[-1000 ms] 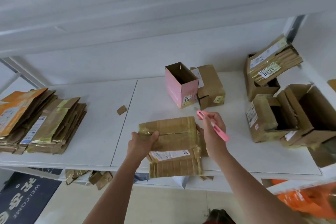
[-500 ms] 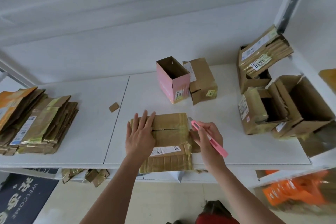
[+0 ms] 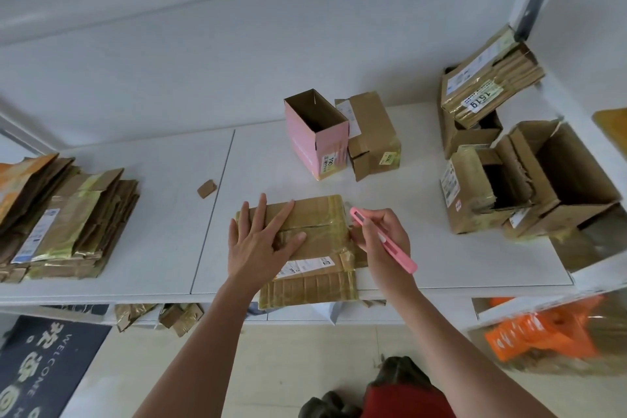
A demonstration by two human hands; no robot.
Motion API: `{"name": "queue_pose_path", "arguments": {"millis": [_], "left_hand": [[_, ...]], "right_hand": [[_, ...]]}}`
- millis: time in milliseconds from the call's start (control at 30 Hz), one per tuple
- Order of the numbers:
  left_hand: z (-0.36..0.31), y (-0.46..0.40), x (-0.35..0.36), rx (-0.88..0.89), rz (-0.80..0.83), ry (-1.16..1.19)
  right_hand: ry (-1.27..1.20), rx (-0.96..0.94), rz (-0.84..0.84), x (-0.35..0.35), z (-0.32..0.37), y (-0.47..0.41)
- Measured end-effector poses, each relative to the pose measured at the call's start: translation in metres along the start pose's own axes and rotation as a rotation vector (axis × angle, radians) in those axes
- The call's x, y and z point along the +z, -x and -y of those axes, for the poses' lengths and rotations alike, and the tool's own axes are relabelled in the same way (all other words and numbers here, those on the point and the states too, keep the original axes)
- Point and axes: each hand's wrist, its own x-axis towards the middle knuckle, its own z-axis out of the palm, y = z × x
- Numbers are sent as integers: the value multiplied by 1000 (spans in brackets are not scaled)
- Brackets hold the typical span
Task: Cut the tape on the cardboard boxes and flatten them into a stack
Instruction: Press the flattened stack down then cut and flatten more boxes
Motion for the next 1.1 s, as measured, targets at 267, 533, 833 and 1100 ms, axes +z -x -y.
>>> {"name": "queue_pose_path", "arguments": {"millis": [267,533,833,1100], "left_hand": [[-2,-3,-2,-35,47,-22],[-7,-4,-1,-59,16,-14],[-5,-6,-2,-38,17,-42],[-5,-10,-2,-41,35,-53]], "right_hand": [[91,-37,59,-1,10,-6],[204,-163,182,-12,12,-7],[227,-136,264,-26,19,16],[188,-87,328,-41,14,37]]}}
